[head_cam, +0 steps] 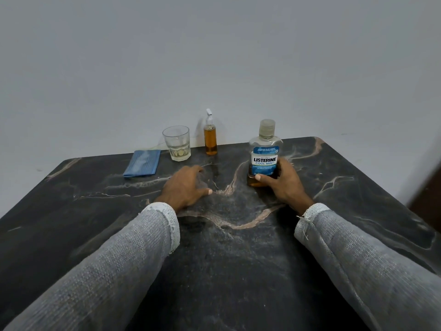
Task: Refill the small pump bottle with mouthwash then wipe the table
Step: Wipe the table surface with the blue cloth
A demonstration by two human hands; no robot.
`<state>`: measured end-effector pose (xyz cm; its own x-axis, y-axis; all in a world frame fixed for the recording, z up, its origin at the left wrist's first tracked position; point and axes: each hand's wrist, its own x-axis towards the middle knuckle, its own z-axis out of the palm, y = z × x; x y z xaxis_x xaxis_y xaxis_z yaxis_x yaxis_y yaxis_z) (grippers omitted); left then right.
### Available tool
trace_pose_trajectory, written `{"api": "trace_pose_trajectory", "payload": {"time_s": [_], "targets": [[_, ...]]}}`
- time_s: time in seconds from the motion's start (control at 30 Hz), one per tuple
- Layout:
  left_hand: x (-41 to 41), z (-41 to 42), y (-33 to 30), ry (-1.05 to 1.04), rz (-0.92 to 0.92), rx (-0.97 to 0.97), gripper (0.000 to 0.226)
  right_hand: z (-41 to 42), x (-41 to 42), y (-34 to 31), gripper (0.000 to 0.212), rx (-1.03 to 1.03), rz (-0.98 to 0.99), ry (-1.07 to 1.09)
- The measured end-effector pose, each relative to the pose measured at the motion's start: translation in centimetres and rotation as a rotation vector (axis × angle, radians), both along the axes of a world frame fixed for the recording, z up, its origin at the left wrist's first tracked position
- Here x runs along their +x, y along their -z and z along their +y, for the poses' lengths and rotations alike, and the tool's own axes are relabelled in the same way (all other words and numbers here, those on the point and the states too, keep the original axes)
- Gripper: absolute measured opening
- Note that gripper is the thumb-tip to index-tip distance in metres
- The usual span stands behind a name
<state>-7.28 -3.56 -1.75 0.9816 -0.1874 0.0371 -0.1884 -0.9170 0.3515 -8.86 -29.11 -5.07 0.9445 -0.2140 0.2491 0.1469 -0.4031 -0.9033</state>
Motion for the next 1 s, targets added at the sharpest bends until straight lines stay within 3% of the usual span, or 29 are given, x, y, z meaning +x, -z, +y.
{"api": "trace_pose_trajectory", "payload": {"time_s": [0.53,1.0], "targets": [[7.5,0.4,-0.6,0.108,0.236,0.104,0.082,1.0,13.0,0.1,0.059,-0.058,0.045,-0.025],[8.7,-1.5,-2.0,0.113,0.329,0.317,0.093,1.5,17.4,0.0,0.055,-0.096,0.014,-0.016]]}}
